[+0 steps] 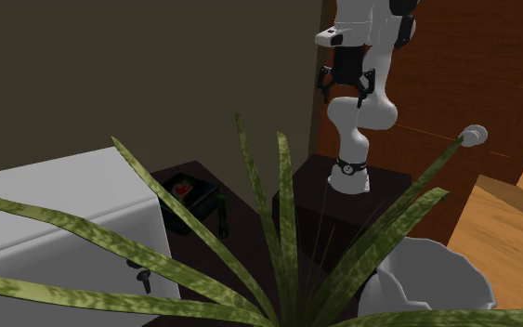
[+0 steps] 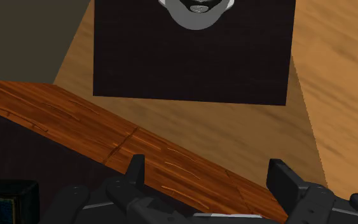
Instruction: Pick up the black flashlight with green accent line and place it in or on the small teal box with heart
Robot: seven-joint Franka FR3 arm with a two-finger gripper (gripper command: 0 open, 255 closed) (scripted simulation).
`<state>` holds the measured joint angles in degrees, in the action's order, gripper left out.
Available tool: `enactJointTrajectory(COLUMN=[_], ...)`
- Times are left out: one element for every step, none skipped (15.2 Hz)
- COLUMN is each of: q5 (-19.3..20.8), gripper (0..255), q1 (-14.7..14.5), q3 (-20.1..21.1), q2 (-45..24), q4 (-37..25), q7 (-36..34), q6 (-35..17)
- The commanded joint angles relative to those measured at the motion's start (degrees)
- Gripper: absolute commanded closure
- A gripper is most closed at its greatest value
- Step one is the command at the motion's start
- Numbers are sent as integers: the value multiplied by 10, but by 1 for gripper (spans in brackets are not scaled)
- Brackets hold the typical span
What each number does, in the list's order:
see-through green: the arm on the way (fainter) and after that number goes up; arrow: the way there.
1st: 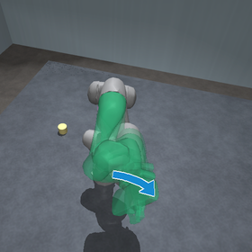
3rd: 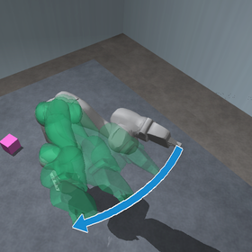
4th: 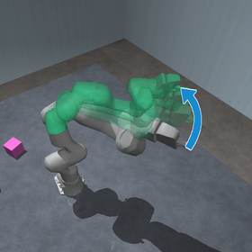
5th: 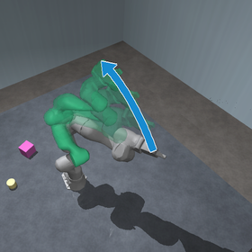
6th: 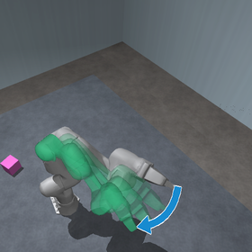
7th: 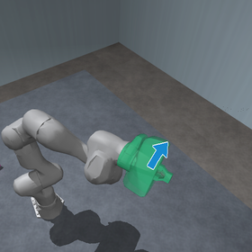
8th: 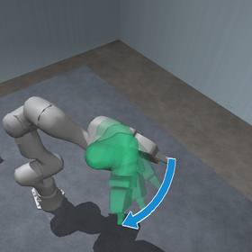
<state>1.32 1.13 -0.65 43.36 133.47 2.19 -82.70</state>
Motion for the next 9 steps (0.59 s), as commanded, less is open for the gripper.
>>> enactJointTrajectory(q5=[0,5,11,15,20,24,28,31,34], gripper=[0,0,0,0,0,0,0,0,0], q1=[0,3,5,8,10,13,15,17,19], q3=[0,-7,-14,-21,-27,-34,-41,-48,-54], q2=[0,-11,-23,-35,-48,-62,-76,-91,-107], q4=[0,4,7,9,11,12,12,11,9], q7=[0,7,14,20,27,34,40,46,53], q6=[0,-18,-36,-53,-71,-89,-106,-123,-140])
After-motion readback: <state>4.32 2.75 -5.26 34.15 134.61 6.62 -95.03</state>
